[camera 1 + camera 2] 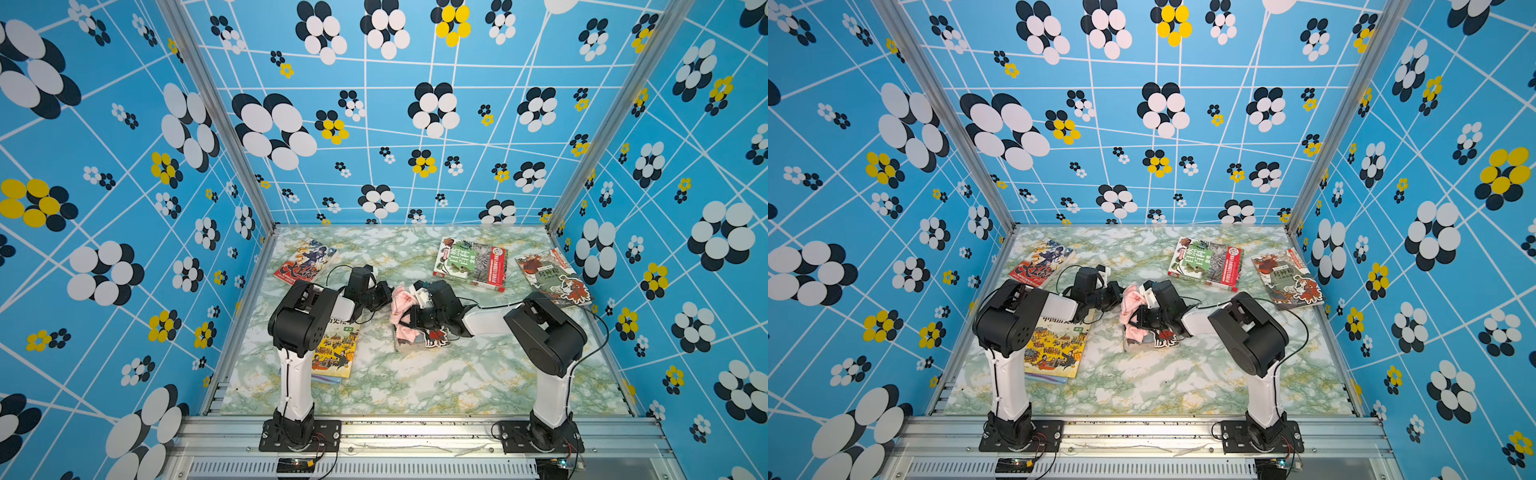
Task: Wipe the cover of the book
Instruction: Wipe the dirt from the cover of the book.
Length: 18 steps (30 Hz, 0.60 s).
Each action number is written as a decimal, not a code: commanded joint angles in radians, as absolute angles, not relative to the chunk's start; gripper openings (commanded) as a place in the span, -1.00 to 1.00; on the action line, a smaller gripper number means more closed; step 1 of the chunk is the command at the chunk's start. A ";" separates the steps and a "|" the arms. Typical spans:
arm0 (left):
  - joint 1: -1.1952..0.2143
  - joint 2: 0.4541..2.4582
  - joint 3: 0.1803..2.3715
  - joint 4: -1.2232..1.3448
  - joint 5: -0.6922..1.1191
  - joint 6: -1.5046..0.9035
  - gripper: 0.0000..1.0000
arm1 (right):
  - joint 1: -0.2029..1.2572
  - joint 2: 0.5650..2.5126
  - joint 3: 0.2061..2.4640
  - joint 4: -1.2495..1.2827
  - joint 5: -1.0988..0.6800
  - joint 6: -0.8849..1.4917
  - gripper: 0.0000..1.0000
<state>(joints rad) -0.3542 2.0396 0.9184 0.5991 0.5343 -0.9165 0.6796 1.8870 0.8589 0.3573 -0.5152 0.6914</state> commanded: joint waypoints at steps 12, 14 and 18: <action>-0.364 2.052 0.955 0.623 0.584 -0.917 -1.00 | 0.506 2.152 0.874 0.556 -0.611 0.868 -1.00; -0.366 2.050 0.950 0.621 0.576 -0.916 -1.00 | 0.565 2.169 0.965 0.531 -0.636 0.861 -1.00; -0.364 2.060 0.949 0.627 0.565 -0.916 -1.00 | 0.708 2.144 1.050 0.271 -0.662 0.696 -1.00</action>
